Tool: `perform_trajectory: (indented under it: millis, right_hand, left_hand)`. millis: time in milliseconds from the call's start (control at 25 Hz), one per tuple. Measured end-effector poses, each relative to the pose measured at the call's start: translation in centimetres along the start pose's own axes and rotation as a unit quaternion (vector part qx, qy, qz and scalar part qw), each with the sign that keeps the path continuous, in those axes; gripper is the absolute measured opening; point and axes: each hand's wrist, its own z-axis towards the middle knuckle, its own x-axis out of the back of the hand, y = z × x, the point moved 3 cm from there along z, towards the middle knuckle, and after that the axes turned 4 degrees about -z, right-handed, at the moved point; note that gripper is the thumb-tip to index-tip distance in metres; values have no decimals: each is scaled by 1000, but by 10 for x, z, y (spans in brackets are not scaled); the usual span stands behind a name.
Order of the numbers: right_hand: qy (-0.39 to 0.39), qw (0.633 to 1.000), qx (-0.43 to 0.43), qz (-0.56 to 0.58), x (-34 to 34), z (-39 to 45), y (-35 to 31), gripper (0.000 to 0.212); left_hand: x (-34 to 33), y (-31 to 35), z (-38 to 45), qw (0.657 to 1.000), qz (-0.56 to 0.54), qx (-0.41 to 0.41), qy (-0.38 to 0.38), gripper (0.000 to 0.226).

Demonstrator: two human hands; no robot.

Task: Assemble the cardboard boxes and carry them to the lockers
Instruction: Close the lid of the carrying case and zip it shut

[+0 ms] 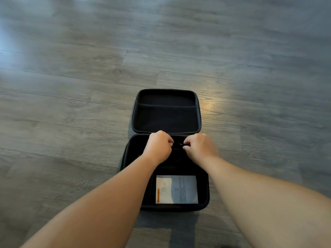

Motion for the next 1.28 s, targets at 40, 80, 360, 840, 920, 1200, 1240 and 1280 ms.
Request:
perform_trajectory:
  millis: [40, 80, 360, 840, 920, 1200, 1240, 1280]
  right_hand:
    - [4, 1000, -3, 10, -2, 1, 1, 20]
    - [11, 1000, -7, 25, -1, 2, 2, 18]
    - [115, 984, -75, 109, 14, 16, 23, 14]
    - [39, 965, -197, 167, 13, 63, 20, 29]
    - [30, 959, -206, 191, 16, 74, 17, 31]
    - [102, 947, -161, 260, 56, 92, 2, 33]
    - [123, 944, -148, 268, 64, 94, -3, 27]
    - [140, 942, -134, 273, 71, 96, -8, 23]
  left_hand:
    - [3, -4, 1, 1000, 8, 1, 2, 20]
    - [7, -9, 2, 1000, 12, 2, 7, 20]
    - [35, -38, 22, 994, 27, -10, 104, 23]
    - [67, -92, 51, 981, -35, 179, 70, 26]
    - [67, -102, 56, 967, -148, 201, 56, 27]
    - [101, -99, 58, 935, -264, 196, 134, 60]
    - [107, -98, 56, 929, -278, 190, 152, 59]
    - [112, -98, 54, 924, -294, 185, 163, 59]
